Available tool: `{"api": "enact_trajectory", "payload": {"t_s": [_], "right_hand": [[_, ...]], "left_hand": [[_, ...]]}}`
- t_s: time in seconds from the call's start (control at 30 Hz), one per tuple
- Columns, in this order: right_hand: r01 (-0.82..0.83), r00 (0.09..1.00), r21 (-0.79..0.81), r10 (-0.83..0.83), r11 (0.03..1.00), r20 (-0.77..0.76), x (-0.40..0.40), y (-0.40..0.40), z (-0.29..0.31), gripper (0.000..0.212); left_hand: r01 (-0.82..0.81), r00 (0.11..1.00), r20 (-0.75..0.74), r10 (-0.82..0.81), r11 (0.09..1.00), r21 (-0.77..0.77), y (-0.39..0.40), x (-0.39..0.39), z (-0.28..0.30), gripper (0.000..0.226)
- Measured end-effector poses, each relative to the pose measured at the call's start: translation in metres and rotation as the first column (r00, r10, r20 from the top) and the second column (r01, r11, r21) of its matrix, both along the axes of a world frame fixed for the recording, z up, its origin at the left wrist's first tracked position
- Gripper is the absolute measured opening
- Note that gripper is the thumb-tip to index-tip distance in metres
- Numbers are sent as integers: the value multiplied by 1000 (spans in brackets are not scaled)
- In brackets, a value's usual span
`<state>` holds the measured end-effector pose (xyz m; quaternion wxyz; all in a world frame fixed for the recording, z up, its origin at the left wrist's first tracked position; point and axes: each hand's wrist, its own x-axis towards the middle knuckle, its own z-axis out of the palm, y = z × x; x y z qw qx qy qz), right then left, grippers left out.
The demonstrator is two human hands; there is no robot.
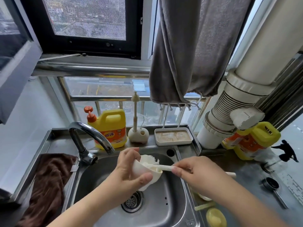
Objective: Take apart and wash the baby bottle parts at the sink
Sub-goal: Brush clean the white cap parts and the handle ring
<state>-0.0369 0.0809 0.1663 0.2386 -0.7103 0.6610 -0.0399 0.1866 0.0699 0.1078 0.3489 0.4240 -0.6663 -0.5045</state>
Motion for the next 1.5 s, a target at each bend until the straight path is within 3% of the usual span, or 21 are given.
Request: {"api": "enact_trajectory", "payload": {"t_s": [0.17,0.37,0.47,0.53,0.63,0.67,0.73,0.83,0.93,1.03,1.07,1.13,1.2,1.23,1.3,1.33,1.4,1.5], "right_hand": [[-26,1000,2,26,1000,7,5,5,0,23],[-137,990,-42,138,990,20,2,6,-1,25],[-231,972,19,230,973,37,-2,8,2,27],[-288,955,-42,283,957,-93,-5,7,7,27],[-473,845,-366,293,802,-448,-10,-4,4,22],[-499,834,-436,278,749,-476,-12,-7,2,18],[-516,821,-441,277,735,-499,-7,-9,2,14],[-472,846,-321,320,821,-426,-1,-5,-7,18],[-406,905,-86,387,910,-179,-1,1,-12,19],[-332,940,126,318,935,121,5,1,-5,23],[-329,940,143,309,933,147,5,0,-4,23],[-334,943,55,333,941,13,3,-5,-2,24],[-354,917,-188,300,916,-261,3,-8,-1,24],[-372,894,-334,238,866,-379,3,-10,-2,23],[-402,885,-530,169,747,-433,1,-12,-10,29],[-432,875,-566,176,702,-450,1,-13,-14,39],[-432,870,-544,174,719,-461,1,-14,-19,50],[-330,898,-411,148,850,-415,10,-6,-15,26]], "left_hand": [[-4,998,-55,10,994,107,-6,4,12,54],[-3,1000,-6,4,997,81,-9,1,21,53],[11,994,107,-13,1000,19,-10,3,19,74],[30,980,194,-35,999,31,-10,4,17,82],[125,949,286,-134,991,50,-13,4,17,72],[144,942,300,-150,989,43,-15,5,18,69],[142,938,317,-138,990,10,-20,8,21,69],[144,937,333,-108,986,-85,-25,12,19,75],[200,895,439,-78,951,-237,-23,13,11,81],[210,876,482,-7,906,-368,-25,13,2,87],[203,875,484,17,894,-399,-26,13,1,90],[208,872,488,29,882,-424,-29,12,1,90],[205,878,479,2,901,-381,-32,11,6,86],[198,881,472,-13,918,-344,-34,10,8,85],[182,888,458,-26,936,-301,-37,9,13,84],[180,893,449,-32,939,-291,-37,9,14,83],[177,901,432,-35,940,-292,-37,8,15,82],[172,900,436,1,919,-356,-37,11,12,85]]}}
